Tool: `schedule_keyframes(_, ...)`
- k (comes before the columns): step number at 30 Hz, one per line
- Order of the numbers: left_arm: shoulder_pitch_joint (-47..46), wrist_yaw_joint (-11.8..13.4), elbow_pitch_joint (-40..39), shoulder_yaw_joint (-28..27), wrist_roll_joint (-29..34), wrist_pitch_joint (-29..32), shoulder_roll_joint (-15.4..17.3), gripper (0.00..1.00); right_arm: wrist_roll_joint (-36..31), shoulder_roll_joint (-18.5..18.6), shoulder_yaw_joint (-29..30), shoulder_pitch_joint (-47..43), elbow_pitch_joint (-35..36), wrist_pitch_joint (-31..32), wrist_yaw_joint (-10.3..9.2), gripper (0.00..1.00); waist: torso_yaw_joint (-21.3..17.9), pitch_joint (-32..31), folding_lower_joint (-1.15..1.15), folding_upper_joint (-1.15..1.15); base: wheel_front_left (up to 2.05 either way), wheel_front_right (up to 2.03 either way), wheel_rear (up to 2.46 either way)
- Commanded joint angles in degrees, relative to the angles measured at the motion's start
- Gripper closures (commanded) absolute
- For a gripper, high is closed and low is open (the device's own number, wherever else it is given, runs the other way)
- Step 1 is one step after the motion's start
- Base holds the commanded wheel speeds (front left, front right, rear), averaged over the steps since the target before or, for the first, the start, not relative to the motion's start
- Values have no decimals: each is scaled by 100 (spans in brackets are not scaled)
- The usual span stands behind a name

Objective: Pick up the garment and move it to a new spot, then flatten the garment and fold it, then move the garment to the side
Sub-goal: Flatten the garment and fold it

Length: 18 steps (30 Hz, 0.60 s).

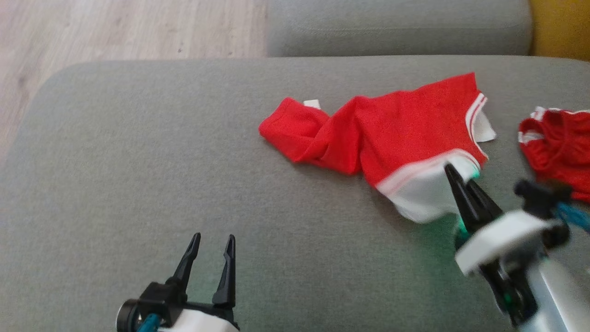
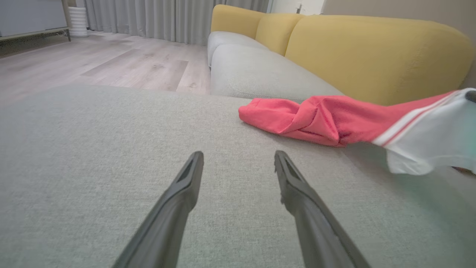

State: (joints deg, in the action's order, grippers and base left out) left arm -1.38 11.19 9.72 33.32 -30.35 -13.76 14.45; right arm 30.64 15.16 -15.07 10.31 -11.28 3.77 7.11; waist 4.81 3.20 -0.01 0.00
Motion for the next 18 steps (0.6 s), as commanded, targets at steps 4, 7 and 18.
schedule_keyframes(4, -124, 58, -324, -263, -28, -83, 146, 0, -430, -337, 728, -1195, 1720, 901, 37, 100, -85, -32, 1, 0, 0, 0, 0)
schedule_keyframes(7, -179, 54, -361, -253, -5, -81, 156, 0, -581, -566, 1132, -1524, 2021, 1230, 37, 100, -15, 118, 1, 0, 0, 0, 0)
schedule_keyframes(18, -448, -1, -345, -141, 79, -36, 129, 0, -948, -399, 1822, -474, 256, 1012, 37, 100, 285, 496, 1, 0, 0, 0, 0)
